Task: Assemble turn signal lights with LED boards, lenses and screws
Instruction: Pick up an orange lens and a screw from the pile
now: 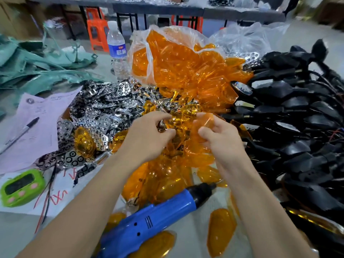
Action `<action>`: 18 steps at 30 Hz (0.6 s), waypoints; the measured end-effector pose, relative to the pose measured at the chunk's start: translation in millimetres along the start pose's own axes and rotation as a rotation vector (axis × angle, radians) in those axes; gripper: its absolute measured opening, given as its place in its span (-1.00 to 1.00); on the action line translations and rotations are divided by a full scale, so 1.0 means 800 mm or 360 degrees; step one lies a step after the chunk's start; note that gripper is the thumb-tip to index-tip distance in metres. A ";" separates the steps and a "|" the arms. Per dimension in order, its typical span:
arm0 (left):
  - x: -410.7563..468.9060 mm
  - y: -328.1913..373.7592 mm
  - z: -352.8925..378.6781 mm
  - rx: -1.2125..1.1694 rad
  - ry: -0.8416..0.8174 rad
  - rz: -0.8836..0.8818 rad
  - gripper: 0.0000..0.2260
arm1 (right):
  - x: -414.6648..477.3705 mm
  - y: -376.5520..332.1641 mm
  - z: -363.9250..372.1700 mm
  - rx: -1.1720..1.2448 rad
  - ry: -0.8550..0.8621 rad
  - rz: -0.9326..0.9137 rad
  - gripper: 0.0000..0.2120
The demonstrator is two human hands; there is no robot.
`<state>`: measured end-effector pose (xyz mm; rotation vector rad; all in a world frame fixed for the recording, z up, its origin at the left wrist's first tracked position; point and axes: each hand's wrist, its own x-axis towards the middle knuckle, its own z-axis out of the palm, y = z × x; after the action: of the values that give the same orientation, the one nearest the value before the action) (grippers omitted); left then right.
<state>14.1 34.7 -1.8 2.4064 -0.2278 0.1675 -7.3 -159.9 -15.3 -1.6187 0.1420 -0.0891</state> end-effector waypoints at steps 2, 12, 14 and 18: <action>-0.015 0.023 -0.007 -0.0248 -0.0040 0.0132 -0.48 | -0.011 -0.008 -0.006 0.0171 -0.0275 0.0085 -0.75; -0.054 0.063 0.007 -0.1647 -0.0475 -0.0503 -0.81 | -0.043 -0.046 -0.026 -0.0287 -0.0584 -0.0200 -0.88; -0.055 0.062 0.007 -0.1716 -0.0190 -0.0588 -0.84 | -0.038 -0.058 -0.014 -0.0556 -0.0370 -0.0380 -0.88; -0.056 0.052 0.000 -0.1758 0.0376 -0.0745 -0.86 | 0.012 -0.078 0.010 -0.0785 0.0165 -0.0507 -0.79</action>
<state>-38.3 9.4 16.6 1.2708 0.2960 0.0713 5.7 -150.8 46.0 -2.1207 -0.0198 -0.4096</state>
